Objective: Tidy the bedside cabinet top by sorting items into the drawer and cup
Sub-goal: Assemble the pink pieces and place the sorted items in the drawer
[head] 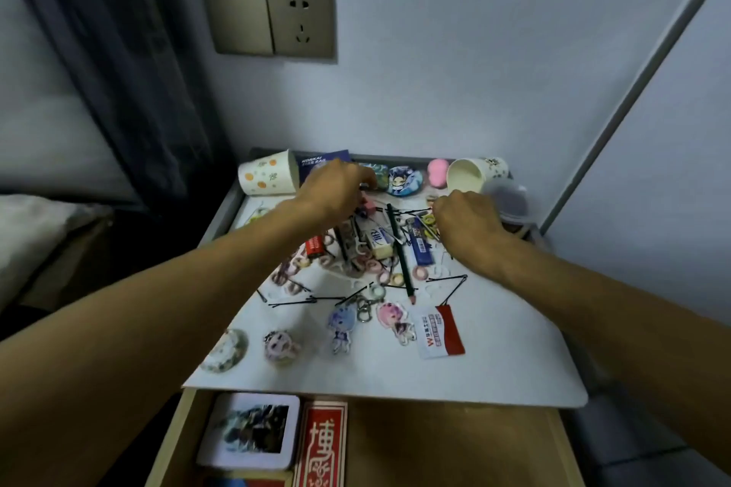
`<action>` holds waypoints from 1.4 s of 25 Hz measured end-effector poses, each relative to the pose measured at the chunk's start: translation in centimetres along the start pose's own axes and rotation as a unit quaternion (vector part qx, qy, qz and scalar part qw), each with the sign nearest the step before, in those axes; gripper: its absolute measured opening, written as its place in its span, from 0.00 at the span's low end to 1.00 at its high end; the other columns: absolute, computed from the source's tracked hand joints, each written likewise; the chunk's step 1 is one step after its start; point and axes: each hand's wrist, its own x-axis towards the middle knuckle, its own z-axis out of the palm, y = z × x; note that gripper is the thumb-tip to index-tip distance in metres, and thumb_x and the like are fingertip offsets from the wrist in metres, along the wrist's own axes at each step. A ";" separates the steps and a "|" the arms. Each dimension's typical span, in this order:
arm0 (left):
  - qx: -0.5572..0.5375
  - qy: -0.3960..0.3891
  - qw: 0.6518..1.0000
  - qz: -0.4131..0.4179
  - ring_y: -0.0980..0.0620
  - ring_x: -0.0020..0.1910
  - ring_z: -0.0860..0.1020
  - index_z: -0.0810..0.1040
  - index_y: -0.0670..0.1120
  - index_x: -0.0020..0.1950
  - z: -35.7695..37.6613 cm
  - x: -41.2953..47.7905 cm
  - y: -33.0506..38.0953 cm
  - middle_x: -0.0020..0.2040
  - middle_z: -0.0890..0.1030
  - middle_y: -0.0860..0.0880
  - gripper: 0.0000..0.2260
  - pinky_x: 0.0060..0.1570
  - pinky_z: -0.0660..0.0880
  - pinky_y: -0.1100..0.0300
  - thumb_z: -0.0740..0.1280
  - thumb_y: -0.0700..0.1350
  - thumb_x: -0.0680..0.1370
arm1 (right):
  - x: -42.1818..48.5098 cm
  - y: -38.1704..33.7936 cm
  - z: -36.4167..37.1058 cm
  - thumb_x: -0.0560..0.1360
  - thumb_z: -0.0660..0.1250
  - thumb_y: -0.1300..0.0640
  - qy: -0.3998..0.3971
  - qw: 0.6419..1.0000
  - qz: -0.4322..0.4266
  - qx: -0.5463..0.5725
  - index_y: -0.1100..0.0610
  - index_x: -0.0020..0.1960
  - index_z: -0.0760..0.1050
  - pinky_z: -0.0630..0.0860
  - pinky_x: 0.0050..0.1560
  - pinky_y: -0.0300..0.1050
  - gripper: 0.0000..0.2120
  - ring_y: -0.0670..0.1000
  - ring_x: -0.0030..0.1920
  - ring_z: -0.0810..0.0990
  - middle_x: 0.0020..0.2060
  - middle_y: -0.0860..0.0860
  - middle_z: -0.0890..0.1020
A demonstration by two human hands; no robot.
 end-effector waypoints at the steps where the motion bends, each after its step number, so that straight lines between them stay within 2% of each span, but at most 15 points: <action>1: 0.035 -0.017 0.999 0.020 0.44 0.56 0.80 0.79 0.50 0.64 0.4 0.9 0.0 0.59 0.82 0.45 0.15 0.57 0.77 0.47 0.65 0.38 0.80 | 0.1 0.2 -0.2 0.76 0.62 0.65 0.010 1.000 0.000 -0.004 0.58 0.53 0.77 0.69 0.37 0.45 0.09 0.56 0.47 0.81 0.47 0.56 0.82; 5: 0.110 -0.051 0.990 0.068 0.47 0.53 0.82 0.80 0.48 0.63 1.7 3.1 -0.2 0.56 0.84 0.47 0.12 0.53 0.77 0.54 0.66 0.40 0.80 | 1.3 0.9 -1.3 0.73 0.65 0.67 0.059 0.997 0.025 0.044 0.62 0.53 0.77 0.67 0.36 0.46 0.09 0.54 0.38 0.72 0.37 0.54 0.72; 7: 0.115 -0.048 0.990 0.069 0.48 0.51 0.82 0.82 0.47 0.60 2.2 3.7 -0.3 0.53 0.84 0.47 0.10 0.47 0.75 0.58 0.66 0.39 0.80 | 2.3 1.2 -1.4 0.73 0.66 0.68 0.066 0.994 0.029 0.080 0.63 0.53 0.76 0.66 0.38 0.46 0.10 0.54 0.40 0.72 0.40 0.55 0.73; 10: 0.138 -0.033 0.986 0.085 0.47 0.50 0.82 0.82 0.47 0.57 2.6 4.0 -0.2 0.51 0.84 0.47 0.08 0.42 0.69 0.60 0.67 0.44 0.80 | 3.4 1.0 -0.9 0.74 0.64 0.68 0.014 0.994 0.033 0.107 0.63 0.56 0.76 0.68 0.39 0.46 0.11 0.54 0.44 0.73 0.42 0.56 0.73; 12: 0.153 -0.028 0.983 0.098 0.47 0.49 0.81 0.82 0.47 0.55 2.6 4.1 -0.2 0.49 0.84 0.48 0.07 0.42 0.65 0.60 0.69 0.47 0.79 | 3.7 0.7 -0.4 0.75 0.63 0.68 -0.021 0.992 0.031 0.116 0.63 0.58 0.75 0.70 0.38 0.46 0.12 0.54 0.42 0.73 0.40 0.55 0.72; 15: 0.151 -0.030 0.982 0.111 0.46 0.49 0.80 0.81 0.47 0.52 2.3 4.3 -0.2 0.47 0.84 0.47 0.06 0.45 0.65 0.58 0.69 0.47 0.79 | 3.6 0.4 0.4 0.74 0.62 0.69 -0.012 0.995 0.023 0.096 0.63 0.58 0.75 0.69 0.37 0.46 0.13 0.55 0.39 0.73 0.41 0.56 0.75; 17: 0.125 -0.024 0.986 0.106 0.47 0.49 0.80 0.81 0.46 0.52 2.1 4.2 -0.3 0.48 0.83 0.46 0.04 0.49 0.71 0.59 0.68 0.44 0.79 | 3.4 0.2 0.7 0.73 0.62 0.71 0.014 0.995 0.023 0.095 0.64 0.57 0.76 0.69 0.37 0.47 0.13 0.58 0.39 0.75 0.42 0.58 0.77; 19: 0.062 -0.002 0.995 0.083 0.47 0.50 0.80 0.80 0.47 0.53 1.5 3.8 0.0 0.51 0.83 0.46 0.04 0.55 0.76 0.54 0.67 0.41 0.80 | 3.5 0.2 0.8 0.72 0.62 0.73 0.056 0.992 0.026 0.111 0.64 0.56 0.76 0.70 0.37 0.48 0.14 0.59 0.43 0.79 0.45 0.59 0.79; 22: -0.107 0.051 0.993 0.011 0.48 0.49 0.81 0.79 0.44 0.55 -0.4 2.0 1.1 0.51 0.83 0.47 0.06 0.50 0.79 0.52 0.66 0.44 0.80 | 3.4 0.3 0.3 0.72 0.64 0.74 0.158 0.968 0.033 0.189 0.62 0.55 0.78 0.71 0.38 0.47 0.15 0.57 0.43 0.78 0.46 0.58 0.80; 24: -0.277 0.041 0.958 -0.060 0.49 0.46 0.82 0.78 0.43 0.54 -2.1 -0.1 2.0 0.47 0.82 0.47 0.04 0.45 0.80 0.56 0.66 0.42 0.80 | 2.4 0.0 -0.9 0.75 0.66 0.70 0.199 0.938 0.022 0.285 0.58 0.56 0.80 0.70 0.40 0.45 0.13 0.52 0.43 0.76 0.46 0.55 0.80; 27: -0.555 -0.050 0.815 -0.158 0.47 0.42 0.82 0.76 0.39 0.51 -4.5 -4.7 3.2 0.44 0.79 0.42 0.03 0.44 0.83 0.57 0.63 0.34 0.80 | -1.1 -1.2 -3.1 0.77 0.68 0.61 0.181 0.842 0.054 0.506 0.54 0.54 0.83 0.75 0.46 0.43 0.08 0.49 0.46 0.79 0.46 0.49 0.82; 30: -0.675 -0.078 0.707 -0.194 0.49 0.36 0.80 0.77 0.38 0.54 -5.5 -10.0 4.0 0.42 0.75 0.43 0.07 0.38 0.79 0.60 0.60 0.33 0.80 | -6.1 -2.7 -4.1 0.77 0.67 0.58 0.090 0.734 0.075 0.669 0.49 0.50 0.83 0.79 0.42 0.38 0.07 0.45 0.47 0.82 0.47 0.43 0.84; 32: -0.719 -0.075 0.653 -0.224 0.50 0.35 0.79 0.79 0.39 0.58 -5.6 -14.0 4.2 0.42 0.76 0.43 0.12 0.36 0.79 0.60 0.59 0.32 0.79 | -9.2 -3.6 -4.1 0.77 0.67 0.59 0.040 0.727 0.065 0.683 0.50 0.50 0.83 0.79 0.45 0.39 0.07 0.44 0.48 0.83 0.47 0.44 0.85; 34: -0.725 -0.074 0.637 -0.251 0.50 0.34 0.79 0.81 0.42 0.58 -5.0 -18.0 4.3 0.40 0.76 0.43 0.15 0.35 0.79 0.59 0.59 0.32 0.78 | -11.4 -4.3 -3.4 0.77 0.68 0.58 0.003 0.780 0.061 0.623 0.57 0.47 0.83 0.79 0.45 0.48 0.05 0.48 0.44 0.84 0.42 0.51 0.86; 35: -0.723 -0.077 0.635 -0.261 0.50 0.33 0.79 0.82 0.43 0.57 -4.3 -19.6 4.3 0.38 0.76 0.44 0.16 0.35 0.79 0.59 0.59 0.32 0.78 | -12.2 -4.5 -2.9 0.77 0.69 0.58 -0.006 0.811 0.059 0.582 0.58 0.42 0.82 0.78 0.42 0.51 0.07 0.49 0.40 0.84 0.38 0.52 0.85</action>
